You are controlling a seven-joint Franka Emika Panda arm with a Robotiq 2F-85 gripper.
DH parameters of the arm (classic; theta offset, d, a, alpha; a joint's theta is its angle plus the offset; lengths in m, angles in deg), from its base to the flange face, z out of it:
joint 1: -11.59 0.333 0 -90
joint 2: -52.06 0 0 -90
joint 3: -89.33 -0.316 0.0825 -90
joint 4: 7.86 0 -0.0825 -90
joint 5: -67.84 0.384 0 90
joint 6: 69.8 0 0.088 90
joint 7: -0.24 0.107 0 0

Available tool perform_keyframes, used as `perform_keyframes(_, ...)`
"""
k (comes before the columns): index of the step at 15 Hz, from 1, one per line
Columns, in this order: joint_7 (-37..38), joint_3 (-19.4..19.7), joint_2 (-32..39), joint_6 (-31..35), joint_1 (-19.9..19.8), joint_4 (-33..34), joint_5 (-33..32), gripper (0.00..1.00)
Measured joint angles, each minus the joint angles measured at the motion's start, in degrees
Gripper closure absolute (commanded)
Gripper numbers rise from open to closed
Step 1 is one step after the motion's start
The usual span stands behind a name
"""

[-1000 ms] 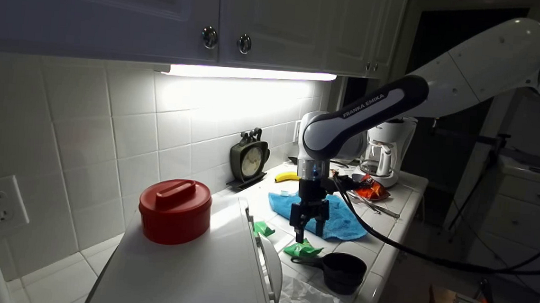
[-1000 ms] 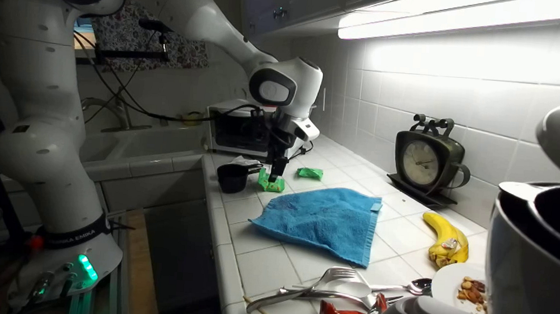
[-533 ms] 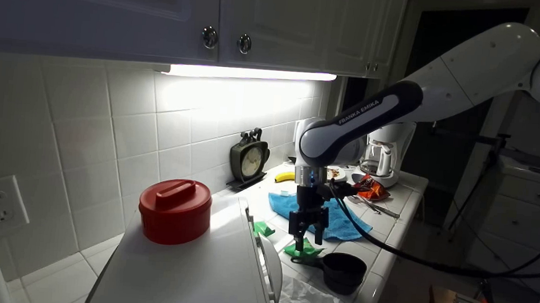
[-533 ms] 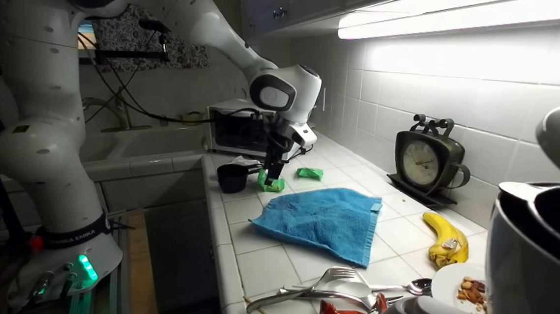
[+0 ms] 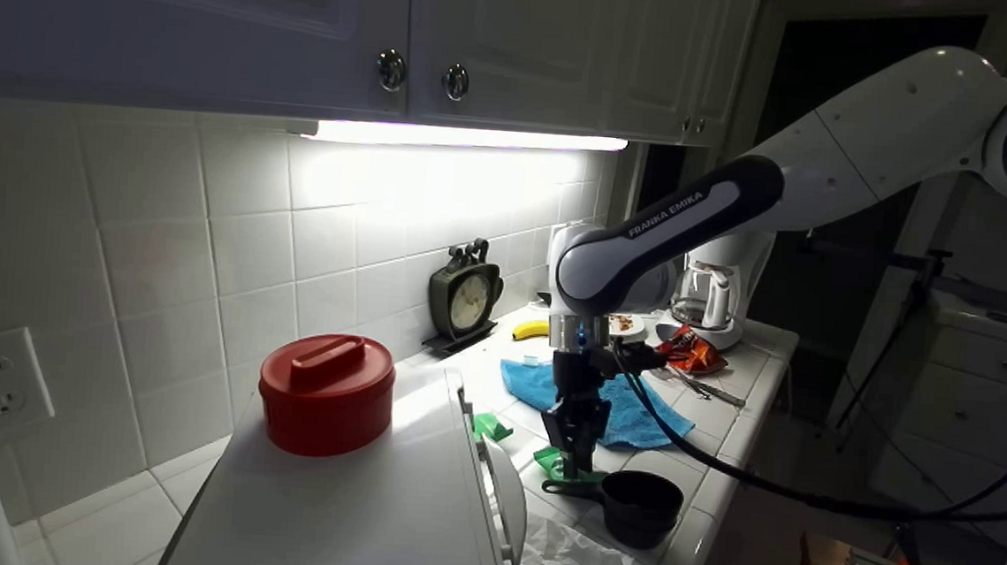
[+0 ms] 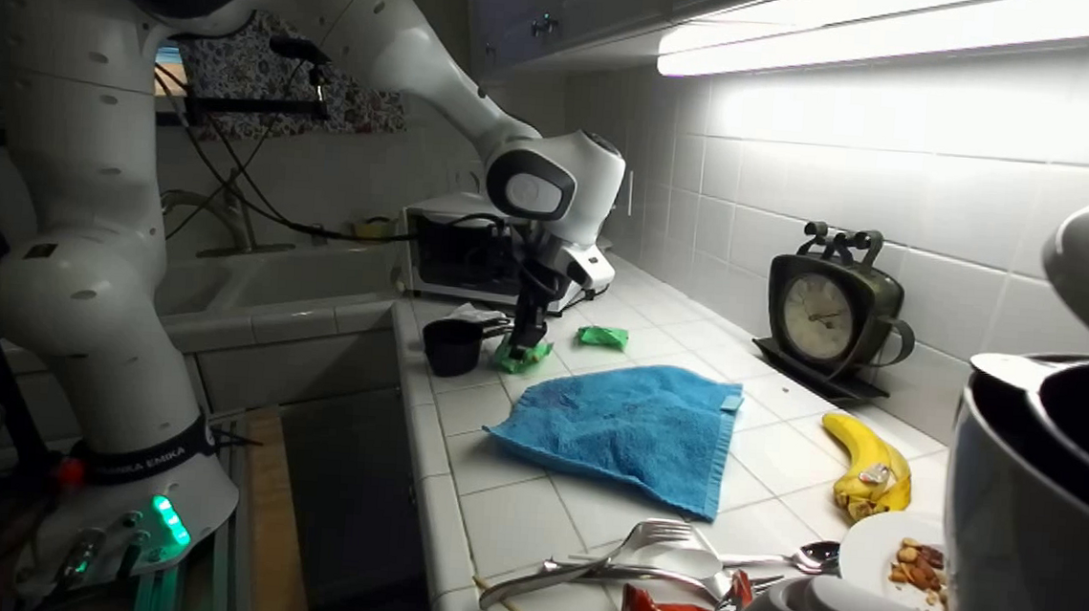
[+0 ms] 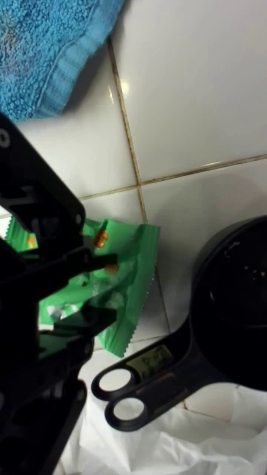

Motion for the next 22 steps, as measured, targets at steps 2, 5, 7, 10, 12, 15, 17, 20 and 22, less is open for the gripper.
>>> perform_keyframes(2, -0.1, 0.0, 0.0, -0.1, -0.1, 0.1, 0.0, 0.99)
perform_keyframes(5, -0.1, 0.0, -0.1, -0.1, -0.7, 1.0, 0.0, 0.98)
perform_keyframes(7, -0.2, 0.2, -0.2, 0.1, -1.5, 1.9, 0.0, 0.97)
perform_keyframes(10, -0.4, 0.7, -1.3, 0.7, -2.6, 3.2, -0.1, 0.97)
perform_keyframes(12, -0.6, 1.2, -3.1, 0.9, -3.1, 3.8, -0.2, 0.97)
perform_keyframes(15, -0.7, 2.3, -6.3, 0.9, -3.8, 4.1, -2.3, 0.97)
perform_keyframes(17, -0.7, 3.3, -8.0, 0.9, -4.4, 4.0, -5.5, 0.97)
perform_keyframes(20, -0.8, 4.6, -9.6, 0.9, -5.4, 3.3, -9.6, 0.98)
perform_keyframes(22, -1.2, 5.1, -10.0, 1.0, -6.0, 2.4, -11.3, 0.97)
